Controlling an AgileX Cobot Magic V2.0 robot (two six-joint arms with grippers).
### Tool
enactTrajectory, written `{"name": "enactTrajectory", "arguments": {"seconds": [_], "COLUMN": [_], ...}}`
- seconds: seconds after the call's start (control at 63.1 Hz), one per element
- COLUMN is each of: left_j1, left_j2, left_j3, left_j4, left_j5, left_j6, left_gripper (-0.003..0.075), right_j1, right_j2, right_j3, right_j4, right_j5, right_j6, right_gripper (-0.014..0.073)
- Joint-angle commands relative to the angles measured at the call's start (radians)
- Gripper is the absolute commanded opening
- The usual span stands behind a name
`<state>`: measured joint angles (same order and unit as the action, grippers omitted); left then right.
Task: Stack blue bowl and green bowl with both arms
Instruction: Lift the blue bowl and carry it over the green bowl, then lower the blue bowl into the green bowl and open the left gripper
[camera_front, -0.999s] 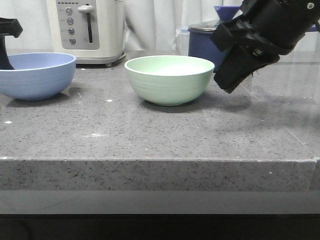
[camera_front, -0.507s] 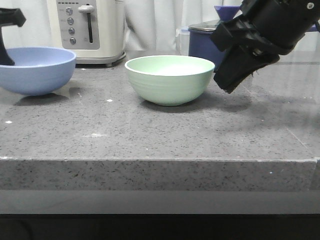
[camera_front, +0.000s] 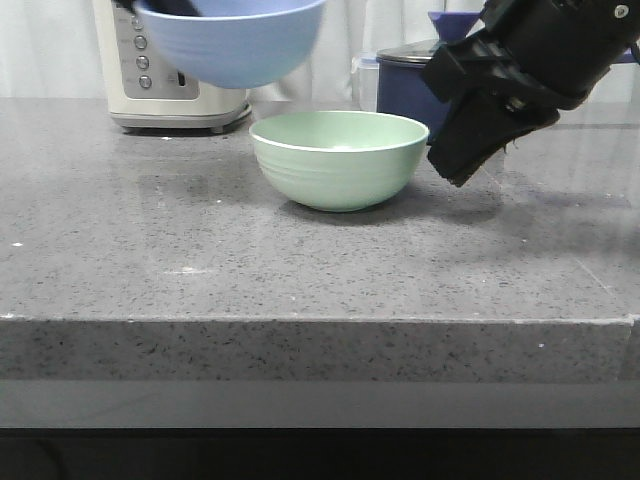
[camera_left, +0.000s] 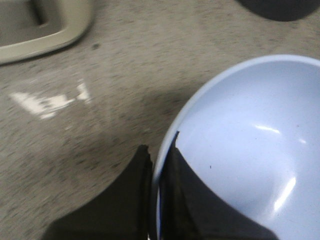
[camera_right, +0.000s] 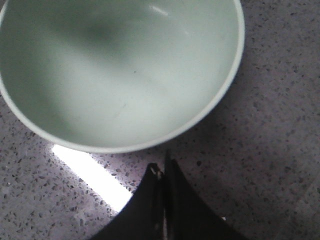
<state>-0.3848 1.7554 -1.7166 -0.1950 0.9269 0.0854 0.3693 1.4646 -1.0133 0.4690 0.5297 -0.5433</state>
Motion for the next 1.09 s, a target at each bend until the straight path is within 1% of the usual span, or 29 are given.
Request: {"name": "enactTrajectory", "arguments": {"seconds": [0.0, 0.143, 0.301, 0.983, 1.014, 1.078], "left_j1": [-0.050, -0.103, -0.140, -0.143, -0.143, -0.143], "left_j2": [-0.001, 0.058, 0.092, 0.119, 0.119, 0.119], "left_j3": [-0.080, -0.131, -0.135, -0.135, -0.135, -0.135], "left_j4": [-0.022, -0.022, -0.020, -0.010, -0.010, -0.010], "left_j5": [-0.025, -0.009, -0.020, 0.001, 0.002, 0.004], "left_j6": [-0.023, -0.029, -0.029, -0.029, -0.029, -0.029], "left_gripper": [-0.0020, -0.0020, -0.0020, -0.0016, -0.0011, 0.0027], "right_j1": [0.000, 0.000, 0.000, 0.000, 0.000, 0.000], "right_j2": [-0.031, -0.031, -0.031, -0.031, -0.031, -0.031], "right_j3": [-0.029, -0.029, -0.029, -0.029, -0.029, -0.029], "right_j4": [0.021, 0.021, 0.021, 0.021, 0.021, 0.021], "right_j5": [-0.041, -0.041, -0.041, -0.041, -0.041, -0.041], "right_j6": [-0.010, -0.010, -0.010, -0.010, -0.010, -0.010], "right_gripper": [-0.0063, -0.0063, -0.0063, -0.0063, -0.0063, -0.0063]}}
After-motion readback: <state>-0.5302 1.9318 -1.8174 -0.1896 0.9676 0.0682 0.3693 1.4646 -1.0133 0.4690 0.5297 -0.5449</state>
